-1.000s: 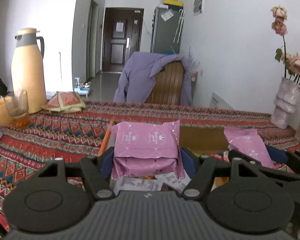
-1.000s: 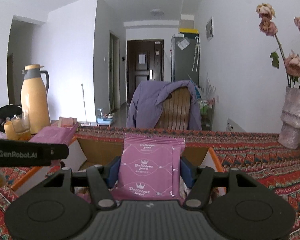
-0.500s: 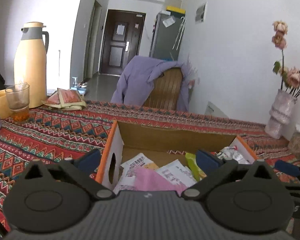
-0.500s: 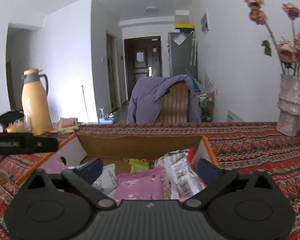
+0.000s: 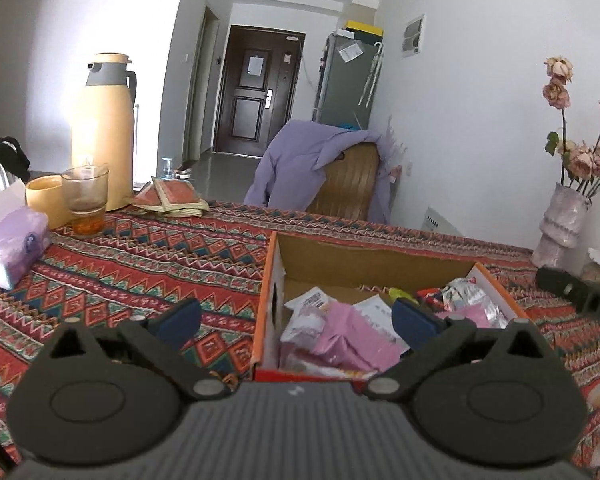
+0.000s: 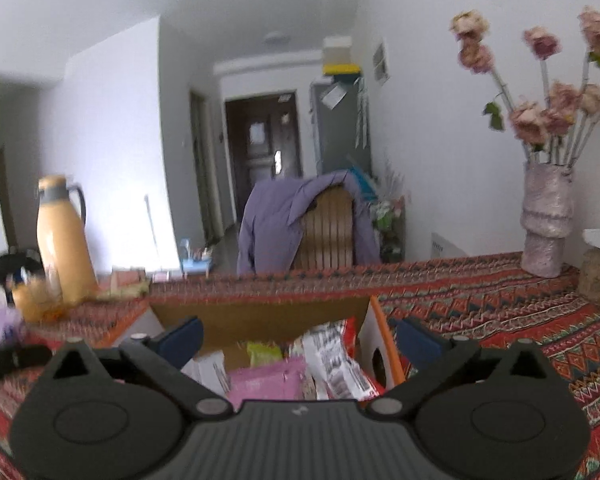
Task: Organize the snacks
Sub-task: 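Move both grippers back to the remaining packets on the cloth, then grasp the white printed packet with the right gripper and lift it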
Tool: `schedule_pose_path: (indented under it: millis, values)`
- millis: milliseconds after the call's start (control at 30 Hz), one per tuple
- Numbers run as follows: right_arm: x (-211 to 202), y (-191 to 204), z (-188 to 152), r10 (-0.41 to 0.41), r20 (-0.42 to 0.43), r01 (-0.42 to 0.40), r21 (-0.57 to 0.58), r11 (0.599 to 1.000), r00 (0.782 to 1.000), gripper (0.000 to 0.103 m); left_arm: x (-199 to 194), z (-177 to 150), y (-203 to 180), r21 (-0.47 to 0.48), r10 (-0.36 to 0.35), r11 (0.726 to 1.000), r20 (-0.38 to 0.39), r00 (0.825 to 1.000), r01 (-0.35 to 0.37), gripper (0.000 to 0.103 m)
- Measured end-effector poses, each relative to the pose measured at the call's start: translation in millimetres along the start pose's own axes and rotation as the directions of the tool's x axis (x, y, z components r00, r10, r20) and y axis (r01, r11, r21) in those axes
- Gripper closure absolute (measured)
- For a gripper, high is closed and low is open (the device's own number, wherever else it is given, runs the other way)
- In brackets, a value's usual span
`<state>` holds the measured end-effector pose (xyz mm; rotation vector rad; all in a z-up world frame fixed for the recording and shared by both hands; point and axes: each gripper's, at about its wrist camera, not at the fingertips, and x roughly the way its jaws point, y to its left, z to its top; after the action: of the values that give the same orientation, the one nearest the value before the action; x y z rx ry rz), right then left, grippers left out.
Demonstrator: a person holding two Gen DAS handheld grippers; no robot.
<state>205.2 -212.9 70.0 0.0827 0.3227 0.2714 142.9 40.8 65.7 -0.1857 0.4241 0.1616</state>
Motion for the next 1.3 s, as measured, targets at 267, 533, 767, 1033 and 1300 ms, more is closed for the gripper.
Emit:
schedule_pose_path:
  millis: [267,533,767,1033,1300]
  values:
    - [-42.8,-19.4,-29.1,0.024,-0.042,-0.026,-0.059,0.998,0.999,0.0,-7.7,-20.1,-12.5,0.032,-0.001,0.999,-0.042,0.999,0.002,0.0]
    - [-45.0,-52.9,-57.2,-0.092,-0.174,0.061,-0.173,0.983,0.981,0.0,-14.3,-45.3,-31.5,0.054,-0.064,0.996,-0.097,0.993,0.069,0.0]
    - [-3.8,-74.3,-72.8,-0.096,-0.353,0.049,-0.138,0.989,0.931,0.0,-16.3,-56.6,-42.7,0.057,-0.093,0.993,-0.12,0.988,0.101,0.0]
    - [28.6,-76.8,-74.0,-0.073,-0.416,0.026,-0.117,0.993,0.906,0.0,-13.0,-58.6,-39.7,0.048,-0.079,0.995,-0.136,0.988,0.086,0.0]
    - [41.4,-72.9,-87.1,-0.044,-0.445,-0.003,-0.105,0.995,0.894,0.0,-9.5,-61.1,-39.1,0.045,-0.071,0.996,-0.152,0.986,0.079,0.0]
